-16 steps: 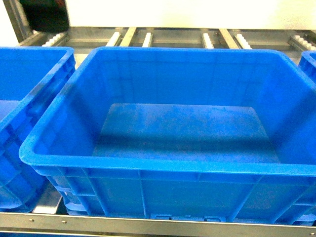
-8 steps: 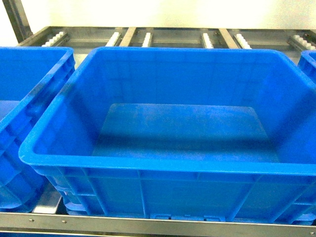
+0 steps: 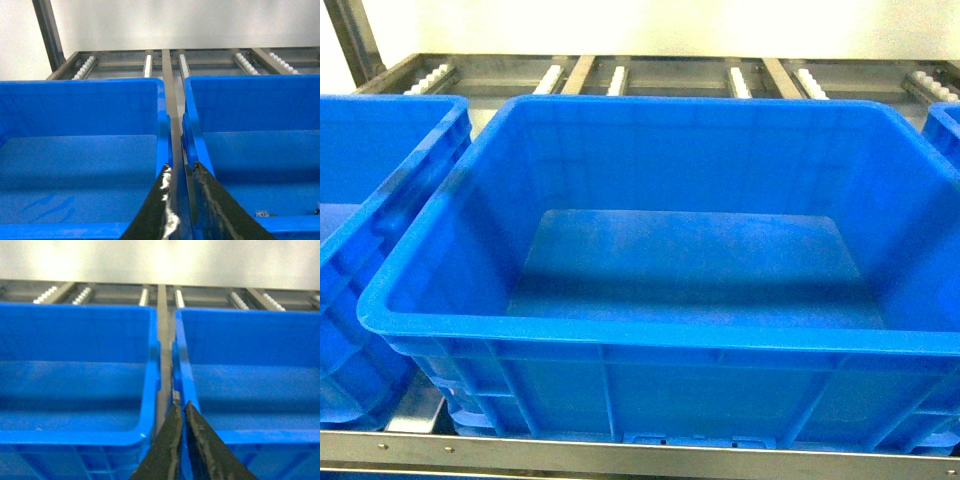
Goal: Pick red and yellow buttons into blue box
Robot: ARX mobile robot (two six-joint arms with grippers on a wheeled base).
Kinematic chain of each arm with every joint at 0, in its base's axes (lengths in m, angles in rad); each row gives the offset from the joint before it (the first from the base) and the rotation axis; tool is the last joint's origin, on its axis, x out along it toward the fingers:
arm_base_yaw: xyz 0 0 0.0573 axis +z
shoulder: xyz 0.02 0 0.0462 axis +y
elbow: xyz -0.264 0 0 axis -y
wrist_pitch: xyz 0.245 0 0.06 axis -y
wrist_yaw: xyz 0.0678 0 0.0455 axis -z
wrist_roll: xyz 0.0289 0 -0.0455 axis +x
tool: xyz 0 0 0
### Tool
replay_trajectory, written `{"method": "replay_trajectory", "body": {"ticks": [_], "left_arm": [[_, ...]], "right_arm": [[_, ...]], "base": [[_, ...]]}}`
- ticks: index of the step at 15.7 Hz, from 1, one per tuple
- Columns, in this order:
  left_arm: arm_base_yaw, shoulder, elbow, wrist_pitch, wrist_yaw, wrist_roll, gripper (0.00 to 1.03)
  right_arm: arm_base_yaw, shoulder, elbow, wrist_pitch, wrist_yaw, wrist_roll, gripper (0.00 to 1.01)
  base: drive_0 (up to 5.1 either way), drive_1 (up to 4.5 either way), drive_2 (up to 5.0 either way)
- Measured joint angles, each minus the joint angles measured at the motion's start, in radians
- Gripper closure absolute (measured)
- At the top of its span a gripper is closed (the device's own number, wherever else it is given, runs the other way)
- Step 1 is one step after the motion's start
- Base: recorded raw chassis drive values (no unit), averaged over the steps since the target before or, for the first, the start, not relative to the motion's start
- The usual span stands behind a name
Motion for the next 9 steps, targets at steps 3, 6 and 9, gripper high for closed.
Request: {"method": "replay_trajectory", "body": {"ticks": [3,6,9], "left_arm": [[0.057,-0.083,-0.030,-0.043,0.055,-0.003,1.01],[0.190,-0.155,-0.051,-0.098,0.166,-0.005,1.01],[0.179,-0.213,-0.080,-0.117,0.182,-0.005,1.01]], "right_arm": [[0.084,-0.056,-0.025,-0.014,0.064,-0.004,0.99],[0.082,-0.105,-0.025,-0.061,0.065,-0.004,0.99],[0.082,-0.247,-0.023,-0.257,0.064,-0.004,0.99]], "base": [[0.0,0.00,0.0],[0.0,0.00,0.0],[0.0,0.00,0.0]]}}
